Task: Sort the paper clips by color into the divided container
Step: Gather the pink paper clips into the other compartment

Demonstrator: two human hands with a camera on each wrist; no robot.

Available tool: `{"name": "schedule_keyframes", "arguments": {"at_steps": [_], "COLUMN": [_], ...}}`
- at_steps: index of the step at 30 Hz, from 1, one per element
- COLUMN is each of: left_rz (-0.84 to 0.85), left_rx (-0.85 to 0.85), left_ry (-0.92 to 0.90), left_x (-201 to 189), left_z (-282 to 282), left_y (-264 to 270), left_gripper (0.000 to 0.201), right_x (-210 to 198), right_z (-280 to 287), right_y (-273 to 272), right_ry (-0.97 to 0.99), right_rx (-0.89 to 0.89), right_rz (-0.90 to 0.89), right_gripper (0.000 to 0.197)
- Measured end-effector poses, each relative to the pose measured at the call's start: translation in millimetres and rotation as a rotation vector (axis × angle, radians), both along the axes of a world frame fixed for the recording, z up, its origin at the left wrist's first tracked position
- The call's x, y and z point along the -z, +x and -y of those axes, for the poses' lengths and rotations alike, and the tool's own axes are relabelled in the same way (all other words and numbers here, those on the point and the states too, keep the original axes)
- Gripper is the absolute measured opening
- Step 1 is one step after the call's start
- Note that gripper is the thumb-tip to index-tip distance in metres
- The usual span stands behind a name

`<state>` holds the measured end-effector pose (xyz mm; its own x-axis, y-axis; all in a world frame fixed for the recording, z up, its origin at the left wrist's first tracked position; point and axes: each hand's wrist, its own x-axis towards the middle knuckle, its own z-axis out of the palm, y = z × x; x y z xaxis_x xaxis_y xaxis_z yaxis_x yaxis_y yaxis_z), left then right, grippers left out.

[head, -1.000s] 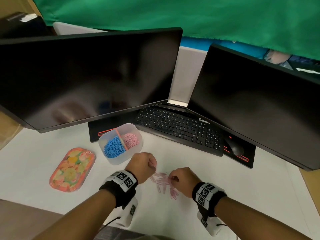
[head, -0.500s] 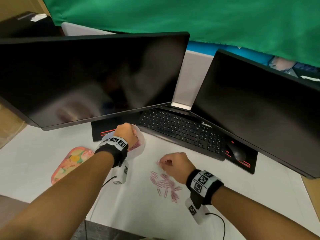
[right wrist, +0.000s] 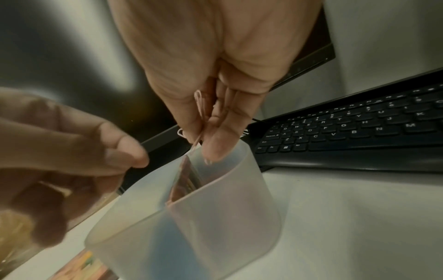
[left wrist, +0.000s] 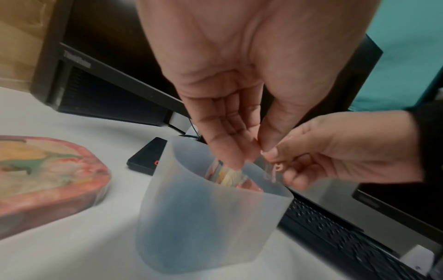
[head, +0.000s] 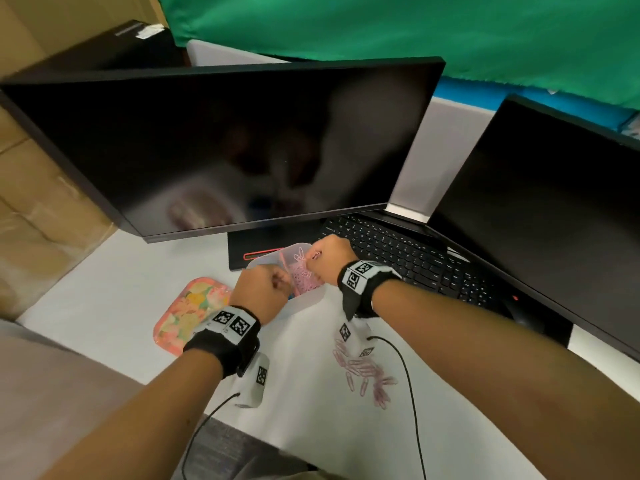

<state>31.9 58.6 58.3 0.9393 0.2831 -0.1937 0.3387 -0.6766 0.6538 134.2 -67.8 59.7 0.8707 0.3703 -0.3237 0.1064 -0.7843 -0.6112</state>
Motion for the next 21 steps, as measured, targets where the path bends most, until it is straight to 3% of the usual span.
{"name": "schedule_keyframes", "arguments": {"at_steps": [6,9,11,15,18,21], "left_rz": [-0.074,-0.120,-0.192,-0.299,-0.280,-0.247], "left_rx": [0.259,0.394,0.467,0.615,0.736,0.770], "left_ry": [0.068,0.121,0.151,0.287,0.381,0.316], "left_x": [19.5,34.5,46.8,70.6,80.7,88.6], "left_z": [18.5,35.8,48.2,72.6,84.0,88.1], "left_y": [-13.7,-16.7,-16.3,-19.8,-30.5,-36.5], "left_gripper": [0.018,0.024,0.033,0.060,0.056,0.041], "right_x": [-1.2,10.2,26.4,52.0,62.2,67.6], "right_z": [17.8,56.7,85.5,119.9,133.0,149.8], "right_y": [-5.7,-20.7,-38.6,-84.6,-114.4,-132.4], "right_ry": [0.079,-0.027,-0.169,-0.356,-0.292,-0.113], "right_rx": [0.013,-0.024,-0.105,-0.440,-0.516,-0.502], "right_rz": [-0.007,0.035,0.005,-0.119,-0.146,-0.151], "right_gripper": [0.025,0.028,0.038,0.063,0.069,0.069]}}
